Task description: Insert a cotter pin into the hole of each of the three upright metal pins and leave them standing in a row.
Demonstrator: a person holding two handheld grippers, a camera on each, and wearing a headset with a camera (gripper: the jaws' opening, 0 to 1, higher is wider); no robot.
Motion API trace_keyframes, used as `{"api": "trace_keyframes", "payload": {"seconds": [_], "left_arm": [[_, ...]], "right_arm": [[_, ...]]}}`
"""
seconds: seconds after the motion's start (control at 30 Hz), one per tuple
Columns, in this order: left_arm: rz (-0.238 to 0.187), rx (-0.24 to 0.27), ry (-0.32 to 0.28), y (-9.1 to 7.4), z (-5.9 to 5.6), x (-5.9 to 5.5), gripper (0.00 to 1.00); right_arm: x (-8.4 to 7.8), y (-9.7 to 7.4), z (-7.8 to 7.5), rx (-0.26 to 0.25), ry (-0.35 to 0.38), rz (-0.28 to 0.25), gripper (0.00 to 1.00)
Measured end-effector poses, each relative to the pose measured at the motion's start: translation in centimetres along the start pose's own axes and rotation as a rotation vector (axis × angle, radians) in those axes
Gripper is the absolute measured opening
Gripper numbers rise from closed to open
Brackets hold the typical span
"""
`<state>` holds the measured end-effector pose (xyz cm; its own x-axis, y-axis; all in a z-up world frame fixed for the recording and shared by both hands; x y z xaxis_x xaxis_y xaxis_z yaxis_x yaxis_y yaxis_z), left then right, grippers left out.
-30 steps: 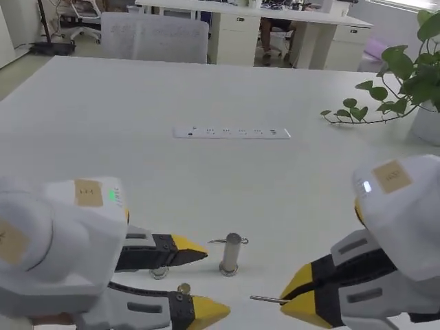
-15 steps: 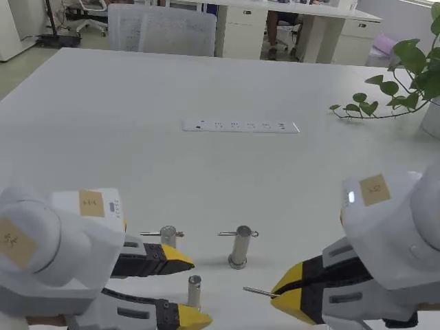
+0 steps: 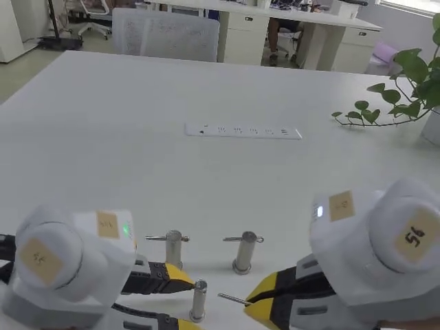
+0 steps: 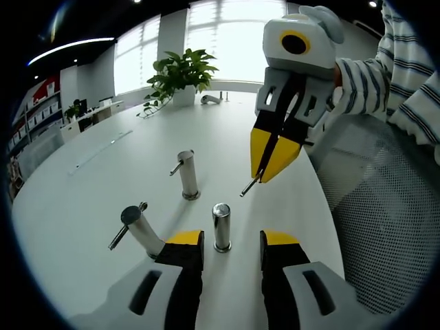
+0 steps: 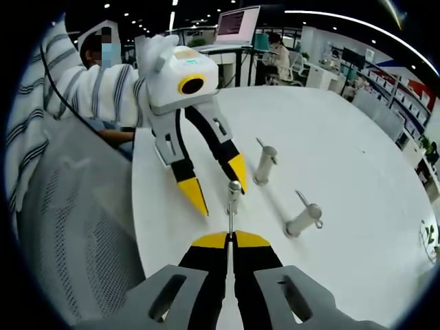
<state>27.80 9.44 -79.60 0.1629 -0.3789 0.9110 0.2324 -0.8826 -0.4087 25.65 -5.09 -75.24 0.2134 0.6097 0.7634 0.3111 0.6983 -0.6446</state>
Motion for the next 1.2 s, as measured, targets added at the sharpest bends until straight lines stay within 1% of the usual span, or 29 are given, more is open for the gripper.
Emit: {"api": "trace_keyframes", "payload": {"seconds": [0.13,0.27,0.3,0.37,0.4,0.47,0.63,0.7,0.77,0.87,1.1,1.2], "left_arm": [[-0.004,0.006,-0.017,0.2,0.1,-0.5,0.27],[-0.009,0.018,-0.026,0.3,0.2,-0.6,0.22],[-0.012,0.03,-0.026,0.3,0.3,-0.5,0.19],[-0.02,0.032,-0.041,0.3,0.3,-0.4,0.12],[-0.028,0.049,-0.038,0.3,0.5,-0.3,0.1],[-0.029,0.052,-0.034,0.3,0.5,-0.3,0.08],[-0.03,0.052,-0.033,0.2,0.4,-0.3,0.08],[-0.026,0.056,-0.041,0.2,0.3,-0.3,0.08],[-0.022,0.059,-0.035,0.3,0.3,-0.3,0.08],[-0.018,0.065,-0.042,0.3,0.3,-0.3,0.08],[-0.016,0.08,-0.069,0.5,0.3,-0.2,0.08],[-0.015,0.083,-0.07,0.5,0.2,-0.2,0.08]], "right_arm": [[0.1,0.4,0.2,0.0,0.002,-0.001,0.02],[0.2,0.8,0.2,-0.001,0.006,-0.002,0.02],[0.3,0.9,0.1,-0.003,0.006,-0.001,0.02],[0.3,1.0,0.0,-0.009,0.01,-0.002,0.02],[0.3,1.0,0.0,-0.009,0.011,-0.002,0.02],[0.3,1.1,-0.1,-0.008,0.01,0.002,0.02],[0.2,1.2,-0.1,-0.007,0.015,0.001,0.02],[0.2,1.2,-0.1,-0.009,0.02,-0.002,0.02],[0.1,1.3,-0.2,-0.009,0.024,-0.003,0.02],[0.2,1.3,-0.2,-0.012,0.036,-0.012,0.02],[0.0,1.5,-0.4,-0.024,0.046,-0.01,0.02],[0.0,1.4,-0.5,-0.025,0.055,-0.012,0.02]]}}
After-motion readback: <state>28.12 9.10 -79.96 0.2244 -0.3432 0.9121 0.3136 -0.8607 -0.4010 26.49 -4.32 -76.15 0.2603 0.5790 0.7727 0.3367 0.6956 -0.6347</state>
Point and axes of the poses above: the centre of the closed fingertips' face, and the gripper's own axes: y roughly forward along the fingers, z roughly to its left, x roughly out of its top, the point moved 8 cm from there along -y, roughly backward along the fingers, and after that the axes turned 9 degrees about -z, right-handed, at the moved point
